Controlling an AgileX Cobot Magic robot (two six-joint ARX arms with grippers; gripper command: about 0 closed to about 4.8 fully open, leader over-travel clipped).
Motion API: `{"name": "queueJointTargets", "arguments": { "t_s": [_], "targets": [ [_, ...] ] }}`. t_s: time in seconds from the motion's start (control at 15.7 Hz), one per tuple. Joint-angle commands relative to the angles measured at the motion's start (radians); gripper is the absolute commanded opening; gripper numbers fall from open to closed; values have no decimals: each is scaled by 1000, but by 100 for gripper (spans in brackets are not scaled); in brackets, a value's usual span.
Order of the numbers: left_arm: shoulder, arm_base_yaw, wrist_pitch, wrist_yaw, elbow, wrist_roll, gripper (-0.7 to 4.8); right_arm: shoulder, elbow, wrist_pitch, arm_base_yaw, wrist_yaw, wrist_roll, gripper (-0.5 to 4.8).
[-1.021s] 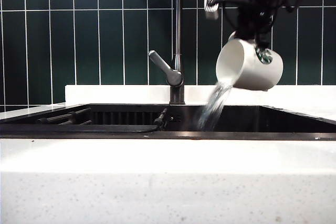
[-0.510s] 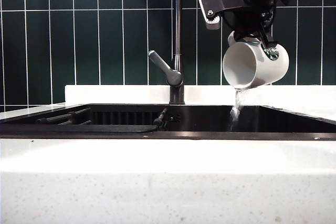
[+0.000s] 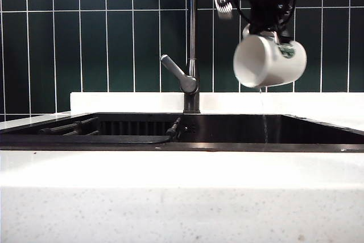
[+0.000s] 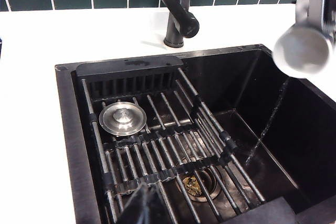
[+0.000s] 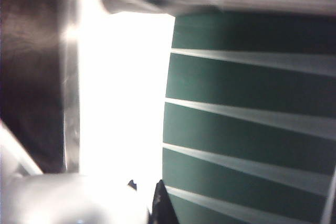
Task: Pick up the mug next to the sink, go to the faucet to get some water, pour the water into the sink, and finally put the mug back to its place.
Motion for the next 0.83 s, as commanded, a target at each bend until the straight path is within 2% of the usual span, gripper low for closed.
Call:
{"name": "queueJointTargets", "arguments": {
  "t_s": [0.06,0.19,0.26,0.38,0.57,0.7,0.83],
  "targets": [
    [0,0,9,2,3,-2,-6,-14,9,86,-56,52,302,-2],
    [0,0,-11,5,3,-2,-6,-15,9,63,-142,76,739,-1],
    [0,0,-10,5,3,-2,-6,-14,8,51,-177,66,865,-1],
    [0,0,-10,5,3,-3,-6,-14,-8,52,-274,-31,1102,-1],
    [0,0,-11,5,3,-2,-6,-16,-81,134,-393,-108,1297,-1],
    [0,0,-10,5,3,-2,-6,-27,-190,296,-466,-151,1398,-1],
    [0,0,-10,5,3,-2,-6,-40,-334,531,-515,-190,1454,-1]
  ]
}}
